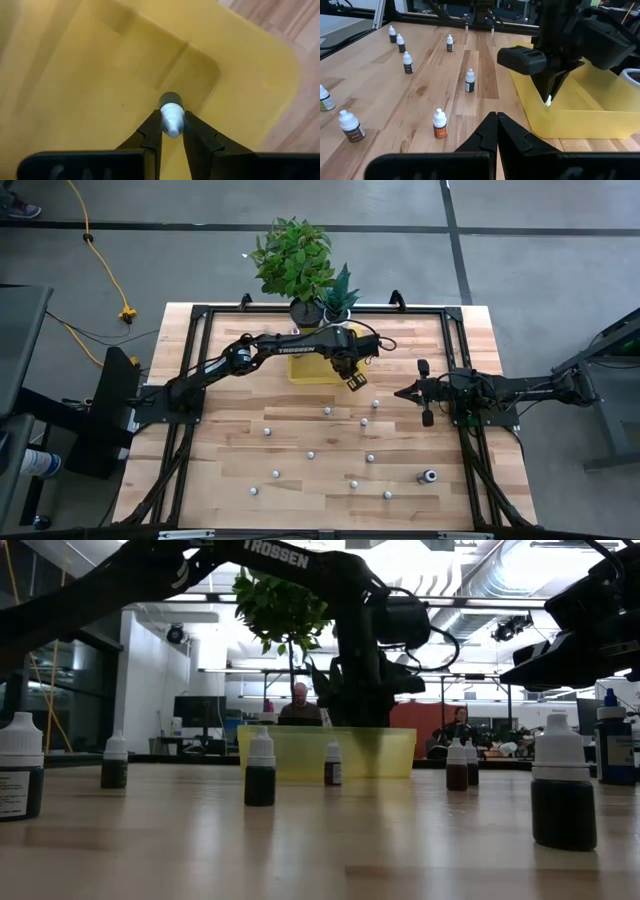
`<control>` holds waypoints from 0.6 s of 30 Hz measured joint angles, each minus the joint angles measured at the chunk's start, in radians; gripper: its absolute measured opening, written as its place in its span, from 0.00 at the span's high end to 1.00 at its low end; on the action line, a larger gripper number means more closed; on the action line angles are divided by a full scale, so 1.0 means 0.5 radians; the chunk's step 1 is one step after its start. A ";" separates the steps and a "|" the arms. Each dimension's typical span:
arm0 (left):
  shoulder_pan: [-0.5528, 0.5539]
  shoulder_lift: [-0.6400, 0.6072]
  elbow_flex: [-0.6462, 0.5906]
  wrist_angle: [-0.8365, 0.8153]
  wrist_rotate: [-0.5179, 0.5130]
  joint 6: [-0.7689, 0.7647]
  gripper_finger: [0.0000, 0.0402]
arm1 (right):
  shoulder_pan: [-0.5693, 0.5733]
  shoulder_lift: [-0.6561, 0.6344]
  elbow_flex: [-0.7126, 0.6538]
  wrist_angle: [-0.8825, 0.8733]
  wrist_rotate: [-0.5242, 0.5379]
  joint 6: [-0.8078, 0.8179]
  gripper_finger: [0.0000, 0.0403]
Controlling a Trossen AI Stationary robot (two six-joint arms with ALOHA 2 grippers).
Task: Pick & Place food coloring
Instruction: Put the top left small black food coloring bottle into the yellow bin
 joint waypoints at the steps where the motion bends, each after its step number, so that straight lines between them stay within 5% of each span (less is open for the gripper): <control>1: 0.001 0.000 0.000 0.001 0.000 0.001 0.85 | 0.000 0.000 0.000 0.000 0.000 0.000 1.00; 18: 0.003 -0.018 0.021 -0.027 -0.017 0.057 0.64 | 0.000 0.000 0.000 0.000 0.000 -0.001 1.00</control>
